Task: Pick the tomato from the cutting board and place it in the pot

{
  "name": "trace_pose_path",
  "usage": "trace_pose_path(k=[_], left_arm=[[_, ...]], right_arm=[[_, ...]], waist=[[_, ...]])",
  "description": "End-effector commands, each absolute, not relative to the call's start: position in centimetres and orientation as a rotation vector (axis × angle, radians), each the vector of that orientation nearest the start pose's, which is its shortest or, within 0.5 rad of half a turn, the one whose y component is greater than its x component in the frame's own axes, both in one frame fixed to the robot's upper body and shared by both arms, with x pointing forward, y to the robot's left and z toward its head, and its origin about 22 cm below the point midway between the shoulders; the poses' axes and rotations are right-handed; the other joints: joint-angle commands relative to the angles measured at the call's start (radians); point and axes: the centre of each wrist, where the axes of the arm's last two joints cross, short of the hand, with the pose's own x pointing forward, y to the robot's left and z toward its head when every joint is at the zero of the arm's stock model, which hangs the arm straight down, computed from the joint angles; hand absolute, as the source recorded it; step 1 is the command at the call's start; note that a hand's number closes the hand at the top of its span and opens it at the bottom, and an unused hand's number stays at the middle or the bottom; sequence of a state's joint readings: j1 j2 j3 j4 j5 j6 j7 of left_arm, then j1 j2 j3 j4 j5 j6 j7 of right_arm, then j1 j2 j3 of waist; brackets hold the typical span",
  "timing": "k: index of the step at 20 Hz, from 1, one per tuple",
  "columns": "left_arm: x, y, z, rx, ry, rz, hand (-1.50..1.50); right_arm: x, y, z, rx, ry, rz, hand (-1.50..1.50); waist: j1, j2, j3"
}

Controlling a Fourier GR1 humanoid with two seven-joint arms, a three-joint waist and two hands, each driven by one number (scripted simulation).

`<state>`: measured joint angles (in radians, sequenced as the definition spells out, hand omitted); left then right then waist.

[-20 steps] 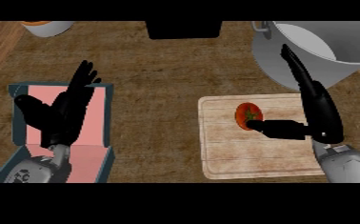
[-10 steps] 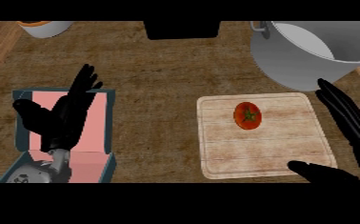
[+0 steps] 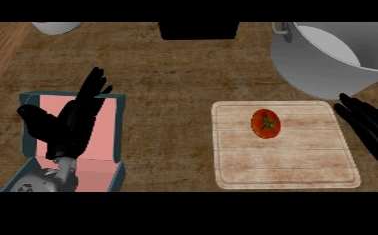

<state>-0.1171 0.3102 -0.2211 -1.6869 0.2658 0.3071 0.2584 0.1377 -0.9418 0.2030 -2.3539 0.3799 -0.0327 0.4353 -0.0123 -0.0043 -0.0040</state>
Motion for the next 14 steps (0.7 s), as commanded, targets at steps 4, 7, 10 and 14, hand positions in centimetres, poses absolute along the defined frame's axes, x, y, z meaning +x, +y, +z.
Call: trace_pose_path(k=[4,7,10,14], left_arm=[[26.1,21.9,6.1,0.014,-1.471,-0.01,0.0],[26.1,22.9,5.4,0.027,-1.463,-0.025,0.0],[27.2,24.5,6.4,0.02,-1.473,-0.005,0.0],[27.8,23.0,6.1,0.018,-1.463,-0.025,0.0]], right_arm=[[14.7,-22.3,21.0,-0.842,-1.417,1.065,-1.5],[17.1,-21.9,19.2,-0.847,-1.353,1.061,-1.5],[18.2,-21.9,18.2,-0.822,-1.269,1.092,-1.5],[18.0,-21.1,16.8,-0.873,-1.175,1.143,-1.5]], waist=[[0.025,0.005,0.002],[0.021,0.005,0.003],[0.017,0.005,0.003],[0.012,0.005,0.004]])
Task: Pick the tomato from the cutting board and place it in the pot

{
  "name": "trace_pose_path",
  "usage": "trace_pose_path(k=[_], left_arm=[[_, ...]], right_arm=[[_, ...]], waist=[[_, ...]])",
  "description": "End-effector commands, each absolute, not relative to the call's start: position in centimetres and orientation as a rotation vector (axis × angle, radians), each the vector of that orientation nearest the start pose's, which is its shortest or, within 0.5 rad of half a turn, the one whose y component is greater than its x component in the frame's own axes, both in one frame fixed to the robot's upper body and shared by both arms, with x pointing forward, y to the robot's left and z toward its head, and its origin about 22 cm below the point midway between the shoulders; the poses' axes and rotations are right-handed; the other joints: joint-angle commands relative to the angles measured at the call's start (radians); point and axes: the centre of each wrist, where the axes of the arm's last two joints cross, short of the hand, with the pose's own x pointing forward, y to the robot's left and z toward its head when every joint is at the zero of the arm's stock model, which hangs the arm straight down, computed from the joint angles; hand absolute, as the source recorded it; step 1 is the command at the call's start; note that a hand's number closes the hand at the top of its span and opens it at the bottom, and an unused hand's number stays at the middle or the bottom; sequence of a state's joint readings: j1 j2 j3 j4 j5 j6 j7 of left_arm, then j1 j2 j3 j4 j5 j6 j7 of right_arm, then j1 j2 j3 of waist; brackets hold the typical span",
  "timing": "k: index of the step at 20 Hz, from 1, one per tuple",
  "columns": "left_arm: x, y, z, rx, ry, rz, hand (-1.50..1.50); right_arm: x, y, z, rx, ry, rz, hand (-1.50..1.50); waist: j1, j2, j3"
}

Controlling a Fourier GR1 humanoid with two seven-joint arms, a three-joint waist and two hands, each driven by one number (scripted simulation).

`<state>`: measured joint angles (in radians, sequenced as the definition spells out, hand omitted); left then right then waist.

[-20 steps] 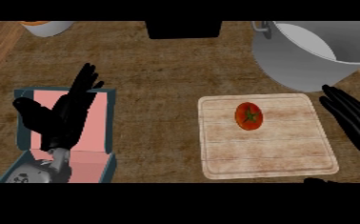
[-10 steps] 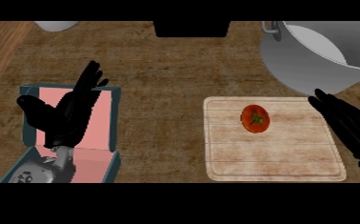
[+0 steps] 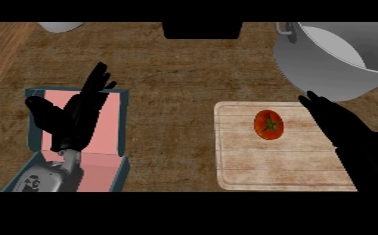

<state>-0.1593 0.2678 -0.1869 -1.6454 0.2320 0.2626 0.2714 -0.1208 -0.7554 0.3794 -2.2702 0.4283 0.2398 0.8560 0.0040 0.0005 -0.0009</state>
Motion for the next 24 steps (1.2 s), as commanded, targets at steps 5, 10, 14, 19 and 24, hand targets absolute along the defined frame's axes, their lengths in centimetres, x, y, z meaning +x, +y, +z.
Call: trace_pose_path(k=[5,10,14,19,24], left_arm=[[25.4,22.1,5.1,0.014,-1.464,-0.027,0.0],[24.2,23.7,5.0,0.031,-1.461,-0.022,0.0],[26.4,22.2,6.7,0.012,-1.466,-0.021,0.0],[26.4,21.9,5.9,0.031,-1.49,-0.013,0.0],[25.3,21.9,4.9,0.029,-1.48,-0.02,0.0]], right_arm=[[17.9,-21.3,13.4,-0.907,-1.165,1.118,-1.5],[19.3,-19.4,13.2,-0.902,-1.236,1.059,-1.5],[19.1,-18.4,14.1,-0.889,-1.259,1.043,-1.5],[20.6,-16.2,12.4,-0.88,-1.206,1.027,-1.5],[21.6,-17.9,12.1,-0.949,-1.106,1.02,-1.5]], waist=[[-0.006,-0.002,0.001],[0.002,-0.001,0.001],[-0.003,-0.001,0.001],[-0.002,0.0,0.001],[-0.002,-0.001,0.001]])
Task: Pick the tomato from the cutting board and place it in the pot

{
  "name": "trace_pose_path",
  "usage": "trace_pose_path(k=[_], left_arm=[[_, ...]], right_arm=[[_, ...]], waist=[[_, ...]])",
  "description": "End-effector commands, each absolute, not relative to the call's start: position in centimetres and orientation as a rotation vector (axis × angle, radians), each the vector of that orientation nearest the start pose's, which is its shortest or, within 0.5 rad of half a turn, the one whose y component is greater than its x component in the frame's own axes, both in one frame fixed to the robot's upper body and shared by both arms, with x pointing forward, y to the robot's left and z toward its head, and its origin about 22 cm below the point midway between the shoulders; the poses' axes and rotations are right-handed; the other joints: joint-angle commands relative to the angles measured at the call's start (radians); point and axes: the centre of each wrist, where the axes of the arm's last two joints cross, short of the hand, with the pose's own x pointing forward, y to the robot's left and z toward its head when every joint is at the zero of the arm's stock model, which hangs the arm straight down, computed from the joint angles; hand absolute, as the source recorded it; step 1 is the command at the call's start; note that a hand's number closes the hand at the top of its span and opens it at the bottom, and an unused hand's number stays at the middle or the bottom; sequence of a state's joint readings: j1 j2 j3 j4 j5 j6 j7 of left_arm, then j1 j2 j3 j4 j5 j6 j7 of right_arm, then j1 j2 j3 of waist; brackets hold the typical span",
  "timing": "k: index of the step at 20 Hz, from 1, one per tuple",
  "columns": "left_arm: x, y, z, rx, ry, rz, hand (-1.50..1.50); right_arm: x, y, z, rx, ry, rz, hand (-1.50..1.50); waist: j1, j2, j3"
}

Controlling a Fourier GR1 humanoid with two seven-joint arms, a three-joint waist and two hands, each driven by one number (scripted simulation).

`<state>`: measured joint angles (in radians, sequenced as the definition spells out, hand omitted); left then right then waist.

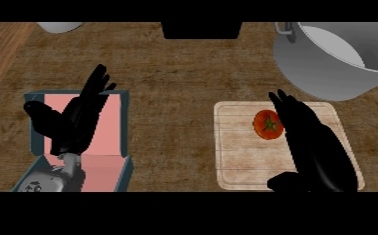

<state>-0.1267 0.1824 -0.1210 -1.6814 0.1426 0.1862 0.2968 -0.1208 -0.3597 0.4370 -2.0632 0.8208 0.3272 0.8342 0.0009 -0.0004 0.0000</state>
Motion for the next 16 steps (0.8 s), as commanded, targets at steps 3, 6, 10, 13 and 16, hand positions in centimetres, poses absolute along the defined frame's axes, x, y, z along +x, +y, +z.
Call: trace_pose_path(k=[3,6,10,13,16], left_arm=[[25.4,21.5,7.7,0.016,-1.472,-0.011,0.0],[26.9,23.7,7.2,0.014,-1.472,-0.011,0.0],[26.8,23.1,5.9,0.002,-1.476,0.003,0.0],[25.8,22.4,6.7,0.023,-1.464,-0.024,0.0],[26.6,24.3,5.3,0.006,-1.483,-0.016,0.0]], right_arm=[[21.9,-16.2,11.2,-0.955,-1.088,1.023,-1.5],[25.0,-19.3,9.7,-0.953,-1.093,1.03,-1.5],[24.0,-17.2,8.7,-0.961,-1.046,1.112,-1.5],[25.7,-15.7,7.9,-0.987,-0.973,1.103,-1.5],[25.4,-16.0,8.4,-1.003,-0.929,1.09,-1.5]], waist=[[0.001,-0.001,0.0],[0.0,0.001,0.0],[-0.001,0.0,0.0],[0.003,0.0,0.0],[0.0,0.0,0.0]])
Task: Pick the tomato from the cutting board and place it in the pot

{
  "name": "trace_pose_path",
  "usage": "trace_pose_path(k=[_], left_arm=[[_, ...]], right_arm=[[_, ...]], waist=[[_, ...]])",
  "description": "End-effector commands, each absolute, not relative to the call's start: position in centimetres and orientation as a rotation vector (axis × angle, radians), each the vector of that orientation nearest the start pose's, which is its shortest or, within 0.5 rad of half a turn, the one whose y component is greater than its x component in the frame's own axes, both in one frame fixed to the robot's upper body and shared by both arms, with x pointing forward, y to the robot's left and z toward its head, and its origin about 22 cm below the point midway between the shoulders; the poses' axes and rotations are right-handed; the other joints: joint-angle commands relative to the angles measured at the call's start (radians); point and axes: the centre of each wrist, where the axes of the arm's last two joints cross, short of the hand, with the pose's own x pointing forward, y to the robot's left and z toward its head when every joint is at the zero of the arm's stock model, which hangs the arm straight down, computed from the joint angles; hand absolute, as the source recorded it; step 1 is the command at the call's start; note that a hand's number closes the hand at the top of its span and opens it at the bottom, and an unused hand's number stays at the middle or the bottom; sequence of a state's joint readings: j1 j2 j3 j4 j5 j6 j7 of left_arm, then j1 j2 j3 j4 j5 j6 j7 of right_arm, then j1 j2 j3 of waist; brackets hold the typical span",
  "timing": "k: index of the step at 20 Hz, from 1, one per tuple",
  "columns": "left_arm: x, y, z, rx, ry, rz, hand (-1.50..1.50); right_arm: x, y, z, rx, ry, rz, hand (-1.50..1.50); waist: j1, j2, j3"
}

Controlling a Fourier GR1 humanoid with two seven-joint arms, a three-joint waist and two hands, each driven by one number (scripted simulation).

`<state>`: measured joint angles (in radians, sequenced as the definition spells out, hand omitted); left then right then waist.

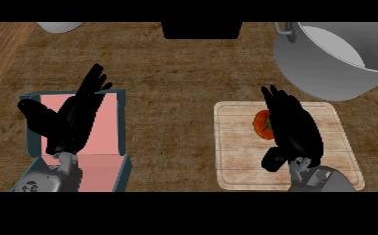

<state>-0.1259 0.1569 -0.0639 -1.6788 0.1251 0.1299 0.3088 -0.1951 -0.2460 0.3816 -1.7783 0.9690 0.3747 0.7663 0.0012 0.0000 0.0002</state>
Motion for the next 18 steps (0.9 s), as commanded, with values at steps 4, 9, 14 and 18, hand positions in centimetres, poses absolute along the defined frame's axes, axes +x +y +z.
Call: trace_pose_path(k=[4,9,14,18], left_arm=[[26.9,23.8,7.6,0.011,-1.473,-0.011,0.0],[26.4,22.5,5.8,0.0,-1.48,-0.005,0.0],[25.9,23.2,5.6,0.014,-1.473,-0.006,0.0],[26.3,22.5,5.0,0.022,-1.477,-0.003,0.0]], right_arm=[[26.6,-19.0,6.5,-0.992,-0.898,1.136,-1.5],[27.2,-16.9,3.9,-0.977,-0.903,1.125,-1.5],[26.4,-18.5,4.1,-0.902,-1.076,1.169,1.5],[26.1,-16.1,5.1,-0.955,-1.103,1.173,1.5]], waist=[[0.0,0.0,0.0],[0.001,0.0,0.0],[0.0,0.0,0.0],[-0.001,0.0,0.0]])
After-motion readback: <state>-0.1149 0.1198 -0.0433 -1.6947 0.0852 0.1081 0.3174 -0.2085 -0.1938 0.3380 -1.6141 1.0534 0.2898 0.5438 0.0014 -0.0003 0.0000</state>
